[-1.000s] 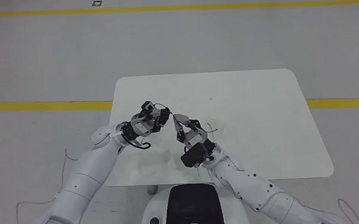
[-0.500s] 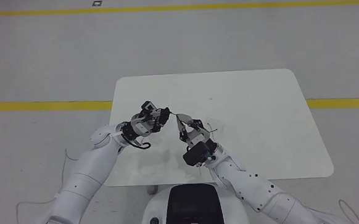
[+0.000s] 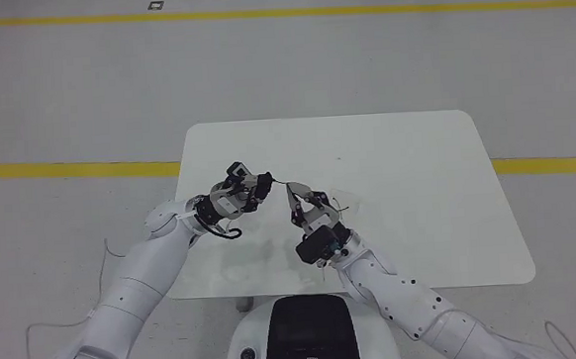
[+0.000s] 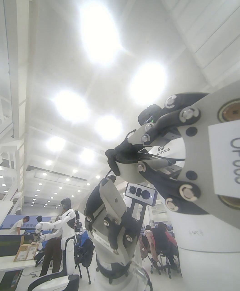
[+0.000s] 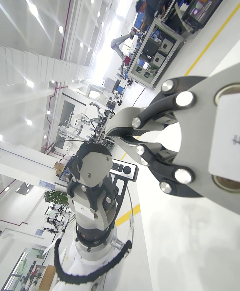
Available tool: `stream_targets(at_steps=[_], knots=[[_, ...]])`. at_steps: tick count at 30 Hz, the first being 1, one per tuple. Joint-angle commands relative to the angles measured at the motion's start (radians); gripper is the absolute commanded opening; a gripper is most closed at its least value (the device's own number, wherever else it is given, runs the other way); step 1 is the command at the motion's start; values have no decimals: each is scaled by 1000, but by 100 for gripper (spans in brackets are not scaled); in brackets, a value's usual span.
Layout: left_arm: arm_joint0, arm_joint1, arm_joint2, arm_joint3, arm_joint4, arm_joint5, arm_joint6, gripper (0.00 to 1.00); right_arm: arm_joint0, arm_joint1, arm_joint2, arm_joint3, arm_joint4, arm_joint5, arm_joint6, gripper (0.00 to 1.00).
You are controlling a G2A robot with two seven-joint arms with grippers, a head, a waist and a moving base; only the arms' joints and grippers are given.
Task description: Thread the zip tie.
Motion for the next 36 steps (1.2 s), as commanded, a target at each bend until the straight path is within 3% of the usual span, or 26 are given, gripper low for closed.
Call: stream_targets(at_steps=[1, 36], knots=[[0, 0, 0, 0, 0, 0, 0, 0, -2, 0, 3, 1, 0, 0, 1, 0], [0, 0, 0, 0, 0, 0, 0, 0, -11, -6, 15, 30, 0, 0, 15, 0]])
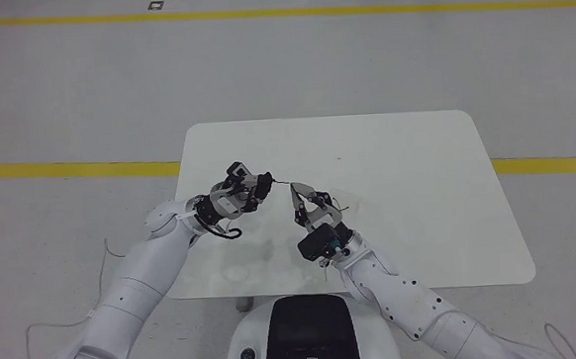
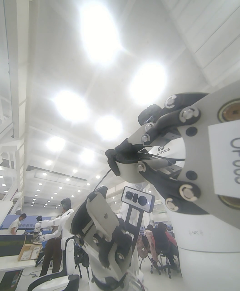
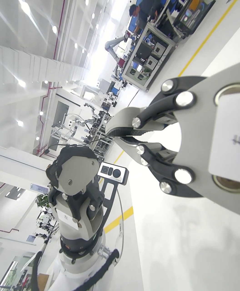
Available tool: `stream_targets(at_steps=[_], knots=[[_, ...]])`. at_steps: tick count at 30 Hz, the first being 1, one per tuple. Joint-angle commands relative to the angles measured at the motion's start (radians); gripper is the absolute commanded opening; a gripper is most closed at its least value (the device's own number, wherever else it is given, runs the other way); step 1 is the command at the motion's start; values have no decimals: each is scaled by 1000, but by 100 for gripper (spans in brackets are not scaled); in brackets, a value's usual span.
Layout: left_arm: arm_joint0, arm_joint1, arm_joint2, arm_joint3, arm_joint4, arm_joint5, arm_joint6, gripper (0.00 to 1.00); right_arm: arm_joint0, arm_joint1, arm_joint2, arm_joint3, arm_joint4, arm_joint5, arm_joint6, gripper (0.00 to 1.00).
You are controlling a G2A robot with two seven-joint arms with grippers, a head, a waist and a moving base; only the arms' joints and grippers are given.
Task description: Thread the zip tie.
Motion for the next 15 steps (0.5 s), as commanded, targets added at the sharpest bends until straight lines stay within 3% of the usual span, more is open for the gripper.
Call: stream_targets(at_steps=[1, 15], knots=[[0, 0, 0, 0, 0, 0, 0, 0, 0, -1, 0, 2, 0, 0, 2, 0], [0, 0, 0, 0, 0, 0, 0, 0, 9, -3, -6, 19, 0, 0, 18, 0]])
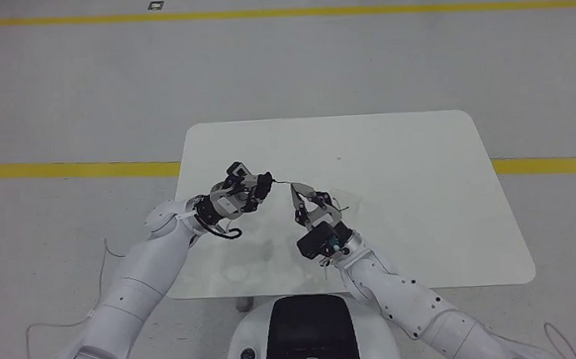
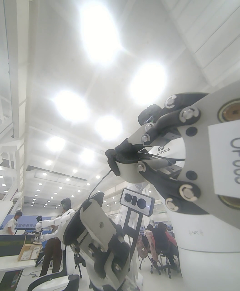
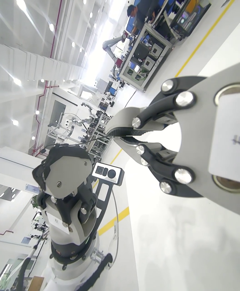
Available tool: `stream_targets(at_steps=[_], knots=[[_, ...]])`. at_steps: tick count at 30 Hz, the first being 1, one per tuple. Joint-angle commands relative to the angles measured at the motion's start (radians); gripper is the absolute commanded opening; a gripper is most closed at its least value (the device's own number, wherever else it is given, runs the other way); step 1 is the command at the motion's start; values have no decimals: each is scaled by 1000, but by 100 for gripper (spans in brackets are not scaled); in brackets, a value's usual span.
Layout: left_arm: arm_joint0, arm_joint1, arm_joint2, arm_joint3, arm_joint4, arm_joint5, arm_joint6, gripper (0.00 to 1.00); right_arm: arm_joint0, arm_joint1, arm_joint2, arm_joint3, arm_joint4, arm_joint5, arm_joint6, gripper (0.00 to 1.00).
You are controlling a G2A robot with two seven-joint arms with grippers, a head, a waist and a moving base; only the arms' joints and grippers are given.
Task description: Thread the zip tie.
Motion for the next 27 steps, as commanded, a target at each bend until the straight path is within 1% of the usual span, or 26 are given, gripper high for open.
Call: stream_targets(at_steps=[1, 15, 27], knots=[[0, 0, 0, 0, 0, 0, 0, 0, 3, 0, -3, 3, 0, 0, 3, 0], [0, 0, 0, 0, 0, 0, 0, 0, 20, 2, -16, 20, 0, 0, 18, 0], [0, 0, 0, 0, 0, 0, 0, 0, 46, 9, -40, 35, 0, 0, 34, 0]])
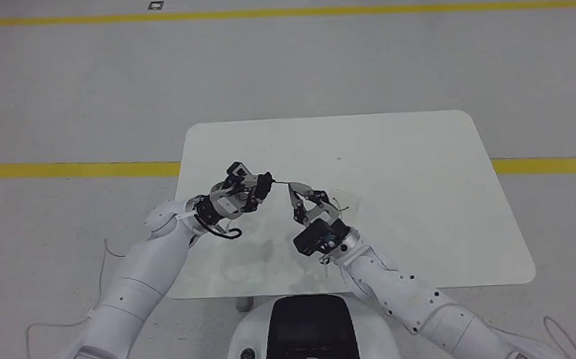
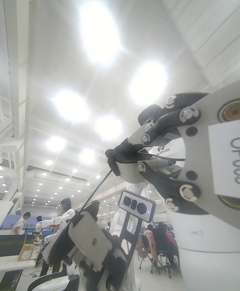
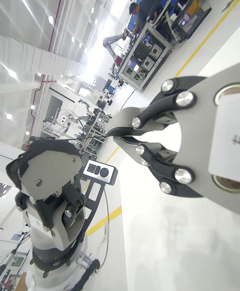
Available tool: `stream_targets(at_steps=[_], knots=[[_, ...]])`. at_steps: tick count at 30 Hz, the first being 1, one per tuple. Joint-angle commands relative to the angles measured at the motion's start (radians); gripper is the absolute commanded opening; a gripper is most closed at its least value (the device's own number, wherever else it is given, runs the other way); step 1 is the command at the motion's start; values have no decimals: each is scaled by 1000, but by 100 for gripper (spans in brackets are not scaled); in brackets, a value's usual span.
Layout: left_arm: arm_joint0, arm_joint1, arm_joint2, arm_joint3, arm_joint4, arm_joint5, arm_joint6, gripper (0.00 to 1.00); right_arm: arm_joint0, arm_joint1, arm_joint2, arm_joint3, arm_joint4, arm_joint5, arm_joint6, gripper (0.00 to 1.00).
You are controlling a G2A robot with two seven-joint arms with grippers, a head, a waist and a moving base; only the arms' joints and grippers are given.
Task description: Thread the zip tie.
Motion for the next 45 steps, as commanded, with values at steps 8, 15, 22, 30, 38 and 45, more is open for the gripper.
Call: stream_targets(at_steps=[8, 15, 22, 30, 38, 45], knots=[[0, 0, 0, 0, 0, 0, 0, 0, 13, 6, -12, 5, 0, 0, 9, 0], [0, 0, 0, 0, 0, 0, 0, 0, 18, 10, -19, 7, 0, 0, 16, 0], [0, 0, 0, 0, 0, 0, 0, 0, 26, 12, -28, 11, 0, 0, 23, 0], [0, 0, 0, 0, 0, 0, 0, 0, 32, 15, -36, 14, 0, 0, 30, 0], [0, 0, 0, 0, 0, 0, 0, 0, 38, 17, -45, 20, 0, 0, 41, 0], [0, 0, 0, 0, 0, 0, 0, 0, 46, 17, -57, 27, 0, 0, 65, 0]])
